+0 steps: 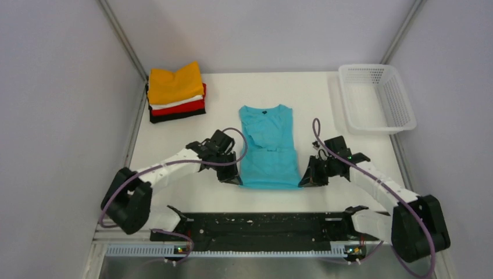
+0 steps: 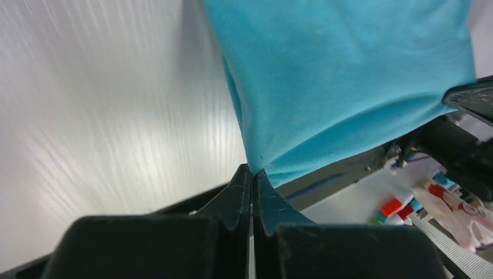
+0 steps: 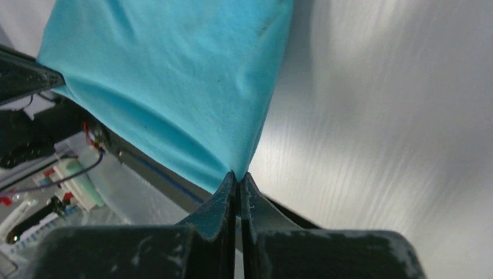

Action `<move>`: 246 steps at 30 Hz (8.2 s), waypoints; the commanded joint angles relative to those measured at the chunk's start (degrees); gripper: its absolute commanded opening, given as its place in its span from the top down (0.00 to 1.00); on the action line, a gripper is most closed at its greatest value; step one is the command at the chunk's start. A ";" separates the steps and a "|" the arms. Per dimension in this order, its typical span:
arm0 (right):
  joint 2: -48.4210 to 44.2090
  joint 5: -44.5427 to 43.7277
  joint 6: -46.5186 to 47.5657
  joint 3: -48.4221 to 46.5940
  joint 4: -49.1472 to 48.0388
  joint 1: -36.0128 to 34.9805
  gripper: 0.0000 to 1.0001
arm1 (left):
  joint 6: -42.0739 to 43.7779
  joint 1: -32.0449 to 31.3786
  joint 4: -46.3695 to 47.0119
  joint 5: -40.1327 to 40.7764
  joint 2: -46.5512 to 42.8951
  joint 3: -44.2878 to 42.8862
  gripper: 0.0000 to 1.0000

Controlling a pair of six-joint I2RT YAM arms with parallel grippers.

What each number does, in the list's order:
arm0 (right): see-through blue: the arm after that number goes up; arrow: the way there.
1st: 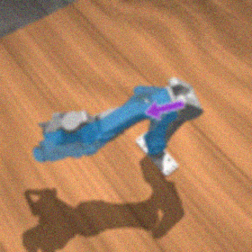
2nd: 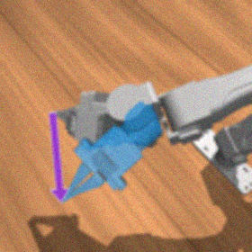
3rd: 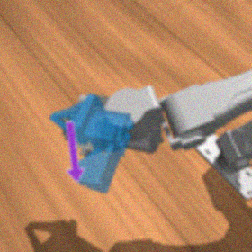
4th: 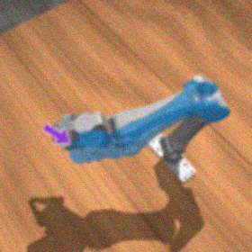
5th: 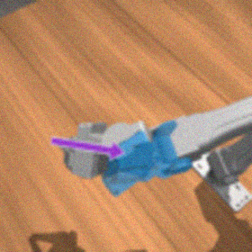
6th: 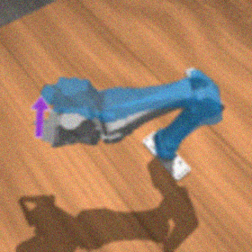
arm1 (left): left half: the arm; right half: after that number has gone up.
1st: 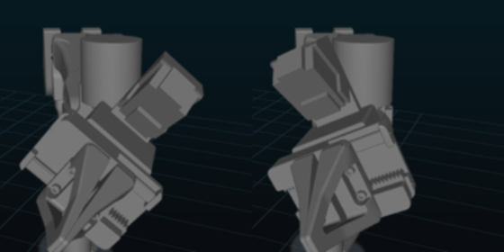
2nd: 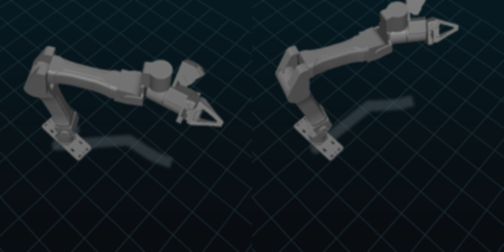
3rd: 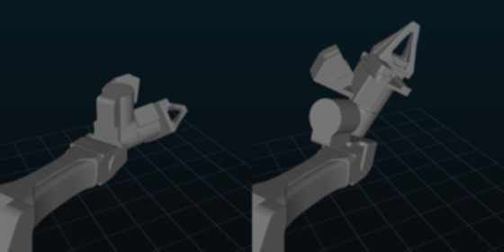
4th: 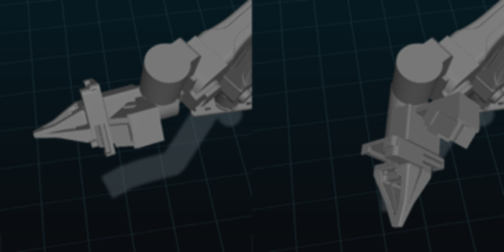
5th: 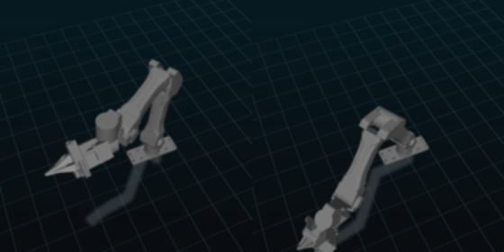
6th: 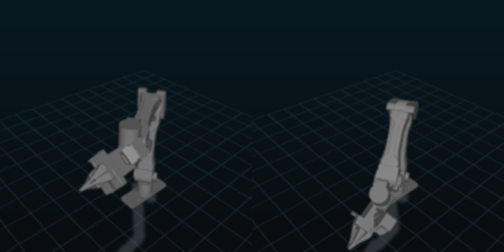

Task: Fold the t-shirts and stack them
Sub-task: Grab one side of the 2/3 rectangular tshirt with both arms, then fold the long partially folded tshirt into a neat square, then put the neatly folded tshirt into the corner of the board with the left arm, then reset both arms

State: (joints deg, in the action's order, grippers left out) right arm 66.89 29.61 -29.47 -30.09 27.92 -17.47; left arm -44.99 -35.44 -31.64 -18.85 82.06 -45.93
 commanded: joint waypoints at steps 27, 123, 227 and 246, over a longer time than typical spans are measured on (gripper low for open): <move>19.67 11.57 7.85 -37.96 0.58 7.92 1.00 | 6.60 11.86 1.35 4.83 12.51 -36.96 1.00; 3.69 -21.72 10.54 -28.72 0.86 13.23 0.01 | 35.97 12.45 -10.14 49.12 43.01 -76.48 1.00; 6.86 -34.33 10.01 -28.90 3.02 13.22 0.01 | 28.49 41.28 8.40 12.58 20.04 -62.20 0.01; -23.23 -35.46 6.12 -7.75 -12.24 13.14 0.01 | 14.77 25.86 9.52 35.70 -41.22 8.41 0.01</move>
State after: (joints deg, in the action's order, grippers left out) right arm 47.13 -6.59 -22.61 -38.96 22.24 -4.64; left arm -28.58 -9.32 -19.51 11.75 47.92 -39.92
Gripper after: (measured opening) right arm 0.986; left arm 0.986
